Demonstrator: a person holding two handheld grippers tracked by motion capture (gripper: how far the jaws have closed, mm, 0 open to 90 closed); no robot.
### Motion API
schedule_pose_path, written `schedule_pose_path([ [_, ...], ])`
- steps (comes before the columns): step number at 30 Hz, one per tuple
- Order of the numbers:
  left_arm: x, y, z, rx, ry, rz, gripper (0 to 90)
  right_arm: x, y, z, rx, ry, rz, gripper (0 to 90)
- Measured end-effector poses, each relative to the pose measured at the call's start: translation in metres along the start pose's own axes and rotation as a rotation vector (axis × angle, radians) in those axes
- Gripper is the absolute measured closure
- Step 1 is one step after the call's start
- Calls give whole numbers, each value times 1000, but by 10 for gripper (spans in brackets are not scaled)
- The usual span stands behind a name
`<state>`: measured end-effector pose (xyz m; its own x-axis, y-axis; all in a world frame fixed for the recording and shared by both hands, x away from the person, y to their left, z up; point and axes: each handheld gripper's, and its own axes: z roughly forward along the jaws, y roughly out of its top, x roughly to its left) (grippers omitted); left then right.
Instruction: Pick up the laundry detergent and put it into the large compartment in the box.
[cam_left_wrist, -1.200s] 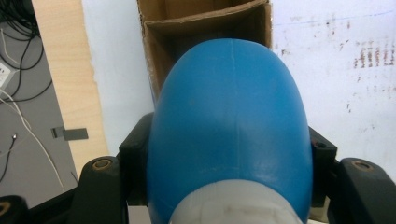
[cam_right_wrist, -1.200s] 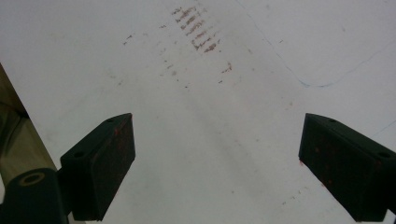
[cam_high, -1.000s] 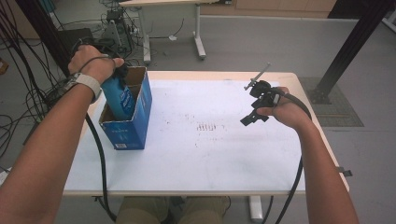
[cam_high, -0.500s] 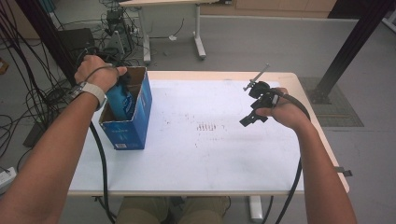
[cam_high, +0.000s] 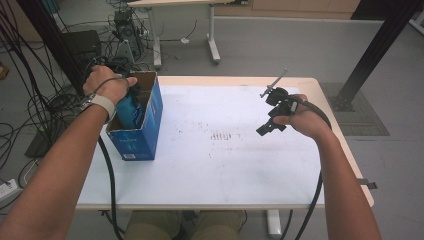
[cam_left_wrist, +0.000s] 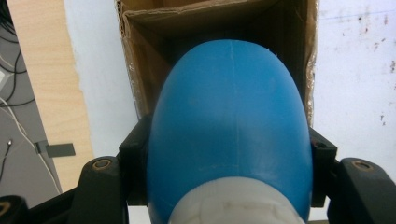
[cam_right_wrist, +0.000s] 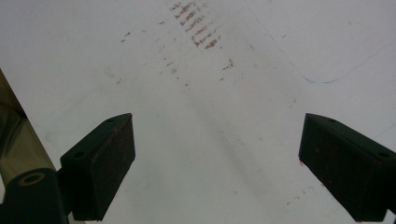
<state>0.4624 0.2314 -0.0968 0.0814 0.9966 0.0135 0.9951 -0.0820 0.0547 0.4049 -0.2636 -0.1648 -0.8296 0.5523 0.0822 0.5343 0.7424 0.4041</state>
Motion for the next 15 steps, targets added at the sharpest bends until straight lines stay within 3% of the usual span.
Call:
schedule_pose_path([
  [15, -6, 0, 15, -7, 5, 14, 379, -1, -1, 1, -1, 2, 8, 107],
])
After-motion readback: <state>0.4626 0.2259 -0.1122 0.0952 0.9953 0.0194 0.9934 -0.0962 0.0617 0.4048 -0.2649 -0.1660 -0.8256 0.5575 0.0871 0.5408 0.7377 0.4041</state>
